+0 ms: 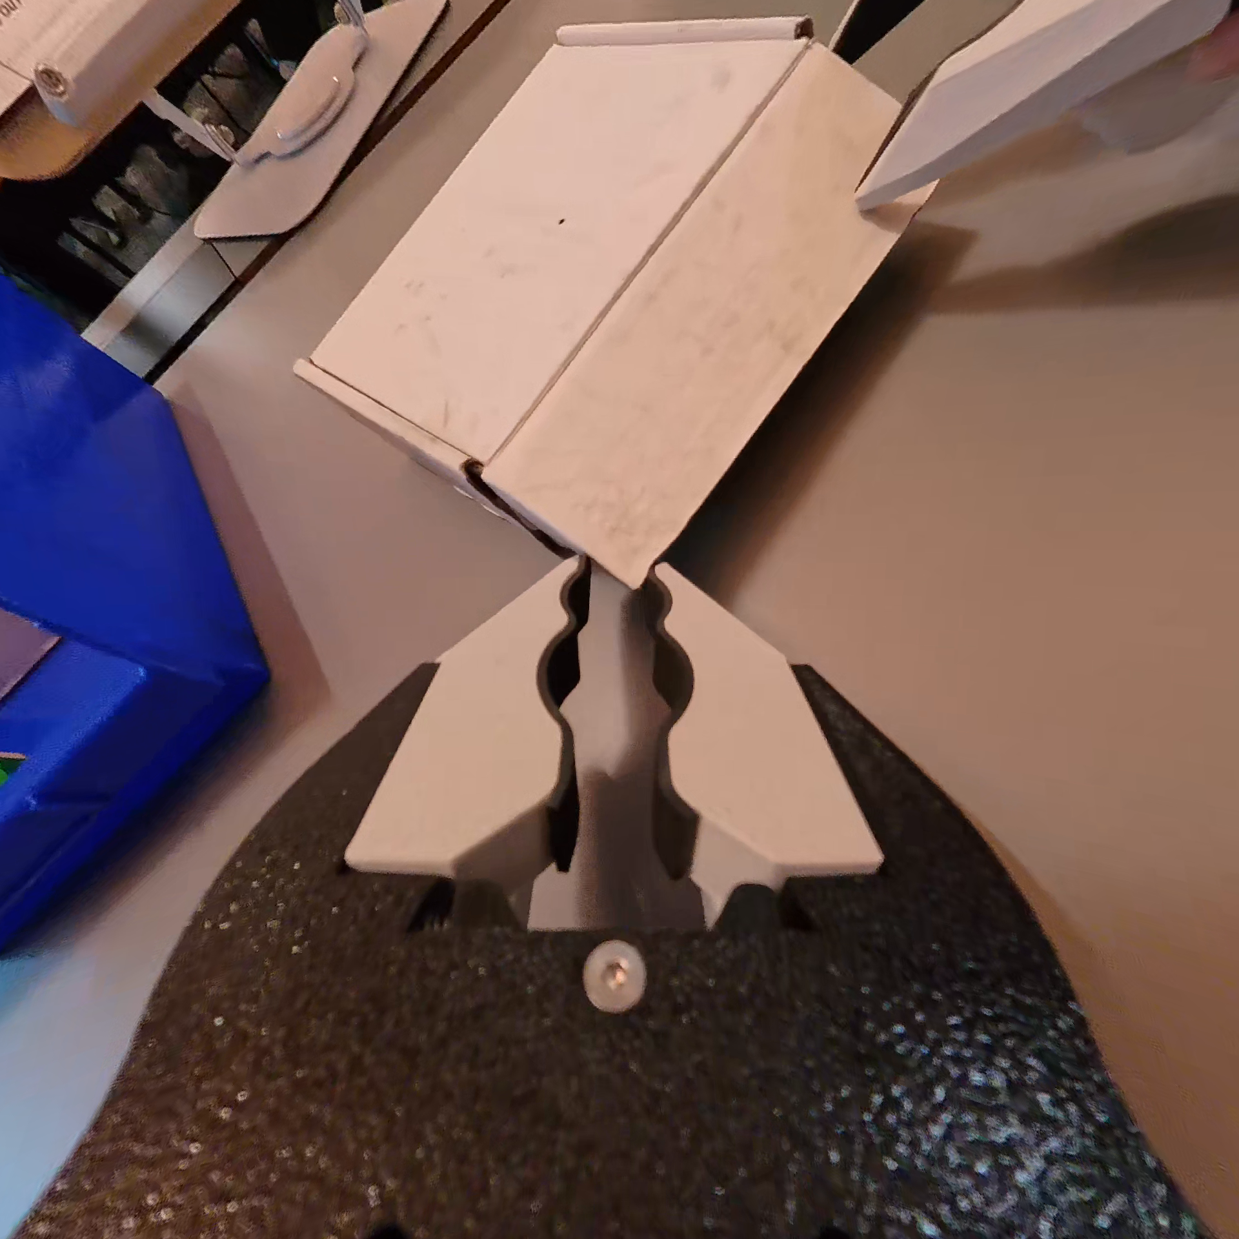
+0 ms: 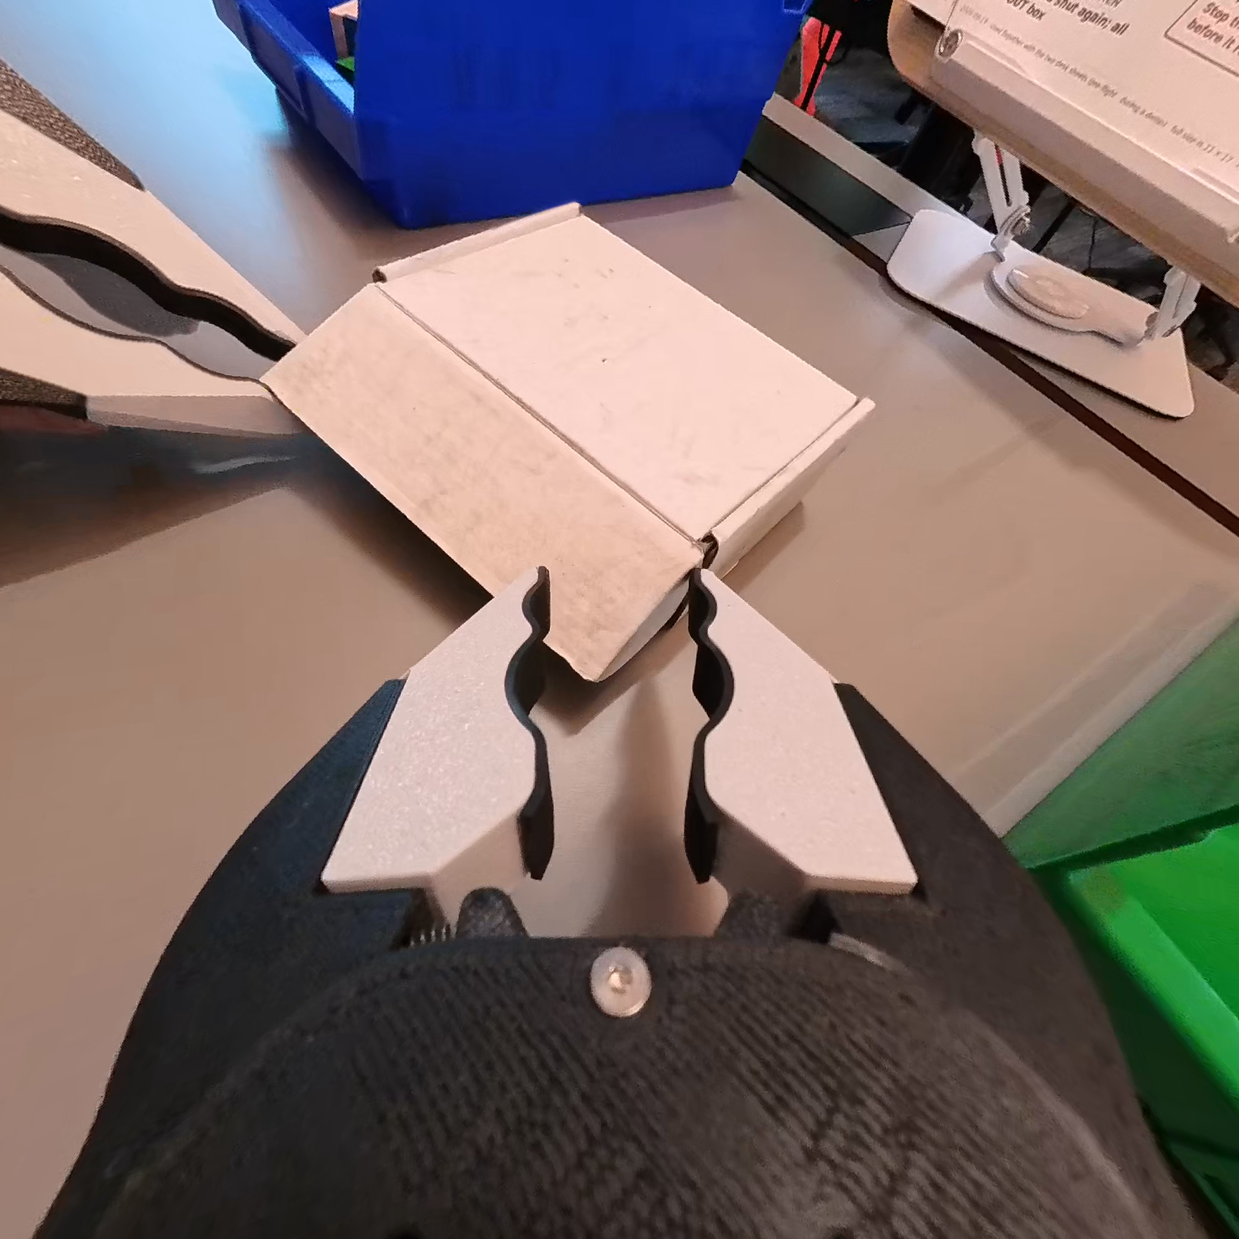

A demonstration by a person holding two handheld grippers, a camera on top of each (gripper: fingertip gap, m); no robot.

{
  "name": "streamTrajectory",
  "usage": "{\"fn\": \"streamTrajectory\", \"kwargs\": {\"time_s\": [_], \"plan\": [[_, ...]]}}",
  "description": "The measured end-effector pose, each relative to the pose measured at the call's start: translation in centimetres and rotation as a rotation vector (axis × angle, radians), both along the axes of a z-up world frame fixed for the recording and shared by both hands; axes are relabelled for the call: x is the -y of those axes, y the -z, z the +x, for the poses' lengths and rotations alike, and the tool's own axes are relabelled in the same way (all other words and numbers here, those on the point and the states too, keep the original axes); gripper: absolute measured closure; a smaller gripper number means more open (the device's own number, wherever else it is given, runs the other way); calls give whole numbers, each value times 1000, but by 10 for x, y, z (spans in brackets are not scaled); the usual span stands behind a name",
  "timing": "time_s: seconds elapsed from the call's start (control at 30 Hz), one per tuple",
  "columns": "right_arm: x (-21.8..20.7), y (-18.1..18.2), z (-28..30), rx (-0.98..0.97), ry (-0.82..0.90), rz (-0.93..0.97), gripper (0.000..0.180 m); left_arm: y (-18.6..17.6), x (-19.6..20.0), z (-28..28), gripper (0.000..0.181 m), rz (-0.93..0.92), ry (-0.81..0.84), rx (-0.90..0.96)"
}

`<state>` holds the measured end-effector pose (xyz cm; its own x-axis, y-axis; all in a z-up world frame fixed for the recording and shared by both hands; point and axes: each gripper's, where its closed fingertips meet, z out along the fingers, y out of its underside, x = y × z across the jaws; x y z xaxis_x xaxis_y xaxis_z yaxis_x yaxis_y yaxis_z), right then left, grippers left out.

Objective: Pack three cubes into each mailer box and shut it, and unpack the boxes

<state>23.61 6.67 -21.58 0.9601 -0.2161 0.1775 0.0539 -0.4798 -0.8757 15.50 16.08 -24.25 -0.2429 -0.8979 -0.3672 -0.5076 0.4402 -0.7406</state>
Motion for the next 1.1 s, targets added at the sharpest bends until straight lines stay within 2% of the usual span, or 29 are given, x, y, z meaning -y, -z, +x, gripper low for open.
{"fn": "streamTrajectory", "kwargs": {"time_s": [0.17,0.23,0.37,0.43,0.6,0.77,0.93,1.1], "plan": [[0,0,1,14,-1,-2,140,3,-2,1,165,56,-15,-9],[0,0,1,29,-2,-8,140,3,-1,1,151,75,10,-1],[0,0,-1,27,-25,-3,138,-8,12,-8,137,-146,145,6],[3,-2,-2,7,-45,8,130,-16,7,-12,118,-280,174,10],[20,-7,12,-60,-61,9,108,-24,-19,-7,87,-375,196,32],[17,1,9,-209,-129,3,104,-29,-7,8,91,-491,333,-5],[12,9,25,-211,-78,-21,101,-17,-15,25,91,-407,362,-57],[5,12,20,-279,-156,-38,107,-20,-12,26,100,-482,438,-91]]}}
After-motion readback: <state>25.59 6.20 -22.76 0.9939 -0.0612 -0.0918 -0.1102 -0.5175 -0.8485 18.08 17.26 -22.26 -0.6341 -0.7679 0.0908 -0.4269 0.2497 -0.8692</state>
